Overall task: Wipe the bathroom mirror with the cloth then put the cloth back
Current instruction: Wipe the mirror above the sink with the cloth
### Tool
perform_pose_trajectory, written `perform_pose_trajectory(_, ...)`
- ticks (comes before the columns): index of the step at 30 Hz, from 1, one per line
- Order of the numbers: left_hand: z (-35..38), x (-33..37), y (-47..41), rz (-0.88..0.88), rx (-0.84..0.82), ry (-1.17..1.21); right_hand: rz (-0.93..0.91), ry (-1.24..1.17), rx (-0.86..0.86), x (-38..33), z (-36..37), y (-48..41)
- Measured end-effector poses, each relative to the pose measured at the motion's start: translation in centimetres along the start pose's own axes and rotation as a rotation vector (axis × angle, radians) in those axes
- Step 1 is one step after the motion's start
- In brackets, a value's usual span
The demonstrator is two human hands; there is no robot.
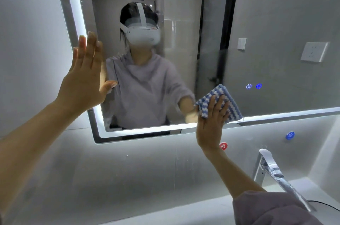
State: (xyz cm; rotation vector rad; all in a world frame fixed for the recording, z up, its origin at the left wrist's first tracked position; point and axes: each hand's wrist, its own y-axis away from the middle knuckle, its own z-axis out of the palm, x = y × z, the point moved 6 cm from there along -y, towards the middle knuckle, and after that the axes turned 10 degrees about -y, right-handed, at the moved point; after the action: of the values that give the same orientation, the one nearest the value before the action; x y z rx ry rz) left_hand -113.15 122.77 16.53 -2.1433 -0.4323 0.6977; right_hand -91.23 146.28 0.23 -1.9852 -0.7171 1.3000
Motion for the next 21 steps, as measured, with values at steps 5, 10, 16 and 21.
perform_pose_trajectory(5,-0.1,-0.1,0.0,-0.004,-0.016,-0.005,-0.113,-0.052,-0.122,-4.6,3.7,3.5)
perform_pose_trajectory(10,-0.2,0.0,0.0,-0.010,-0.026,-0.001,-0.415,-0.018,-0.293,-9.4,7.2,7.7)
perform_pose_trajectory(16,-0.2,-0.1,0.0,-0.012,-0.031,0.005,-0.509,0.080,-0.345,-9.3,7.5,8.3)
perform_pose_trajectory(21,-0.1,-0.1,0.0,-0.012,-0.036,0.002,-0.516,0.052,-0.289,-7.2,5.5,6.6)
